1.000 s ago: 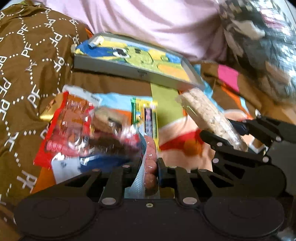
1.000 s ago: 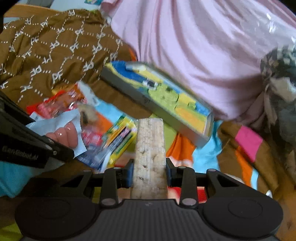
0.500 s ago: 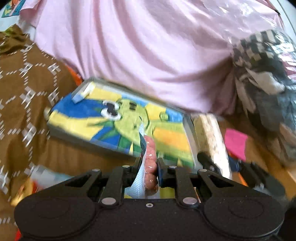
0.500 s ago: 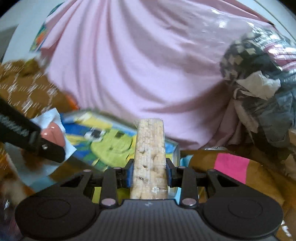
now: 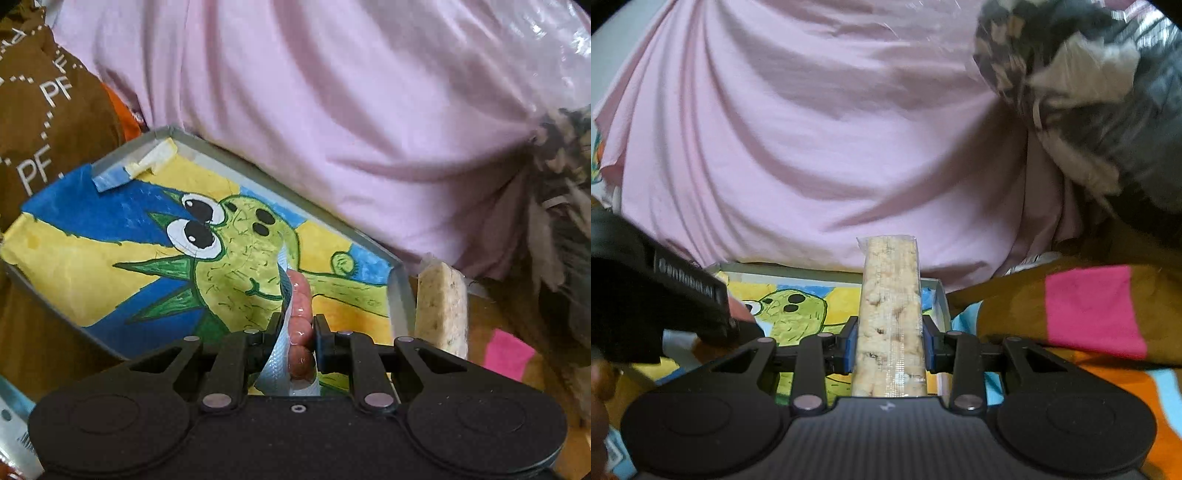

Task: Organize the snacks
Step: 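Carry the rice-cake bar and sausage pack into the grey tray and release both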

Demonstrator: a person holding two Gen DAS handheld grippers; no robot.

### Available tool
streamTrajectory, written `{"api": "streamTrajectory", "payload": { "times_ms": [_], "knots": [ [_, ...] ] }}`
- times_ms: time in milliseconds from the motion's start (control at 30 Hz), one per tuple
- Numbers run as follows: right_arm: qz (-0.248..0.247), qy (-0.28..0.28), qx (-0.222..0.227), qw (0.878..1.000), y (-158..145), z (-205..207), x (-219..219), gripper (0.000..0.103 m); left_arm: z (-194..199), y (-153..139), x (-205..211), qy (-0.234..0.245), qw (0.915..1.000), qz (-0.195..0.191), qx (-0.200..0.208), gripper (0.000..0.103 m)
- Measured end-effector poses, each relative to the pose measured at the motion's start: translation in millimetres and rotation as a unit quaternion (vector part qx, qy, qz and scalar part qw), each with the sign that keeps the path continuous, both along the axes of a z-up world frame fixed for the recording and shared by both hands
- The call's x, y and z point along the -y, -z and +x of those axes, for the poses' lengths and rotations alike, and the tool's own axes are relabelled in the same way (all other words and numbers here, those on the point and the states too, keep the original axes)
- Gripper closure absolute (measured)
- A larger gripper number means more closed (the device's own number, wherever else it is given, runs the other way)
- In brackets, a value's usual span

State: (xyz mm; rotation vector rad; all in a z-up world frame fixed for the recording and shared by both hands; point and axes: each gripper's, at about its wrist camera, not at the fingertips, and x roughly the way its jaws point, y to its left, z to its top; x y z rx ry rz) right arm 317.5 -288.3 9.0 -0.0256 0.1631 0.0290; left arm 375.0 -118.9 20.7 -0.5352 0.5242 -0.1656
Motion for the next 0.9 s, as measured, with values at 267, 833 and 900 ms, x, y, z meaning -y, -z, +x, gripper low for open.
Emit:
{"api": "streamTrajectory", "payload": {
  "times_ms": [267, 833, 900],
  "knots": [
    [0.021, -0.012, -0.061, 0.998, 20.3, 28.1, 3.1, 0.066, 20.6, 14.2, 1.6, -0.001, 0.9996, 0.021, -0.017, 0.085],
    [0.019, -0.012, -0.053, 0.998, 9.6, 15.5, 0.7, 0.027, 1.6, 5.8, -10.0, -0.051, 0.997, 0.057, -0.006, 0.026],
    [0.021, -0.007, -0.042, 0.999, 4.0, 6.4, 2.2, 0.018, -6.1, 0.2, -14.2, -0.057, 0.997, 0.053, 0.002, 0.022]
  ]
}}
